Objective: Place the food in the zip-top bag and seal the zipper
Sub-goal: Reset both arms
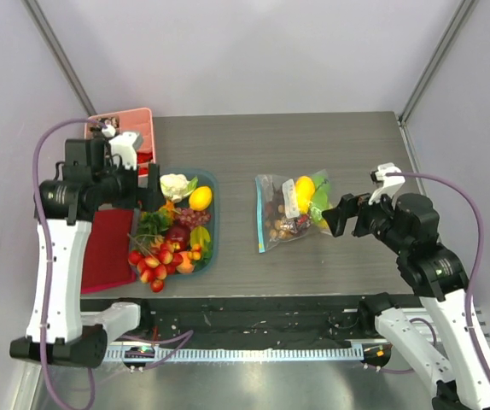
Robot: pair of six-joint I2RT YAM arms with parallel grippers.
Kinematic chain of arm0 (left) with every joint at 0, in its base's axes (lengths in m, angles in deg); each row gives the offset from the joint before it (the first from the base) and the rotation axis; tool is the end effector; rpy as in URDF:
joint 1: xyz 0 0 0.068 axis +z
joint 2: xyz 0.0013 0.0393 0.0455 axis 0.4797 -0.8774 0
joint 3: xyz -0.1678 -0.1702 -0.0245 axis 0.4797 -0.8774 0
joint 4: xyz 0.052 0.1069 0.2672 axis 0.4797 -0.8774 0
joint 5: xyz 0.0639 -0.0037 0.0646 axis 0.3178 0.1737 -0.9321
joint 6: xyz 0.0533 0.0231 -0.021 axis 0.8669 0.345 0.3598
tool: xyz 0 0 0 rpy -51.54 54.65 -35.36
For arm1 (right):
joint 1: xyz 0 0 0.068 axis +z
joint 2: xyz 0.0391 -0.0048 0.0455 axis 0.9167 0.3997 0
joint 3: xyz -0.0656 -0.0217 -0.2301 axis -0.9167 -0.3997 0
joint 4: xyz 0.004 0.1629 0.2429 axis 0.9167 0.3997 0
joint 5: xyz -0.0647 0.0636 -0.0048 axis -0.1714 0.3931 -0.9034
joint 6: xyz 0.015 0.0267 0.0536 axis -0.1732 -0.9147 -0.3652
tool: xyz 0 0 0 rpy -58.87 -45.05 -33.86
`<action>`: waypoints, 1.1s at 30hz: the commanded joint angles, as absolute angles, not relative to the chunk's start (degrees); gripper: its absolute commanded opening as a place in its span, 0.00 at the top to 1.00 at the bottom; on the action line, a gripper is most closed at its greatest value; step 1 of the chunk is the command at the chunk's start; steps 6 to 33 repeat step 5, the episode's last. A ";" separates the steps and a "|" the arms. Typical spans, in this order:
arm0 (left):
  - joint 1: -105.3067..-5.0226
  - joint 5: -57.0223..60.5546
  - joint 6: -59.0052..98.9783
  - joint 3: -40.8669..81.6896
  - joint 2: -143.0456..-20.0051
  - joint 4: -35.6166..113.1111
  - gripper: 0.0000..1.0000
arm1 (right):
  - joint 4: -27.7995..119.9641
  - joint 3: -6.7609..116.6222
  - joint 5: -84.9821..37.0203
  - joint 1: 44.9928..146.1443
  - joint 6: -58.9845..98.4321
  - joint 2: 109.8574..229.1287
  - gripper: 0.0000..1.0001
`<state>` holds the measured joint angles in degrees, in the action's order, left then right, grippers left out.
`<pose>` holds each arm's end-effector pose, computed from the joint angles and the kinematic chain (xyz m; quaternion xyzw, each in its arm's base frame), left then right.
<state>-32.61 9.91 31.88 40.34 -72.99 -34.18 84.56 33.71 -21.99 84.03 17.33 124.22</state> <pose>0.2370 -0.0296 0.4131 0.0879 0.9137 -0.1439 0.3696 0.1786 0.0648 0.3517 -0.1075 0.8129 0.1987 0.5368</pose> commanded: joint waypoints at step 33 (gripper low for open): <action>-32.18 6.69 34.47 32.44 -66.67 -35.16 0.00 | 85.83 35.72 -24.33 80.86 18.19 121.81 0.00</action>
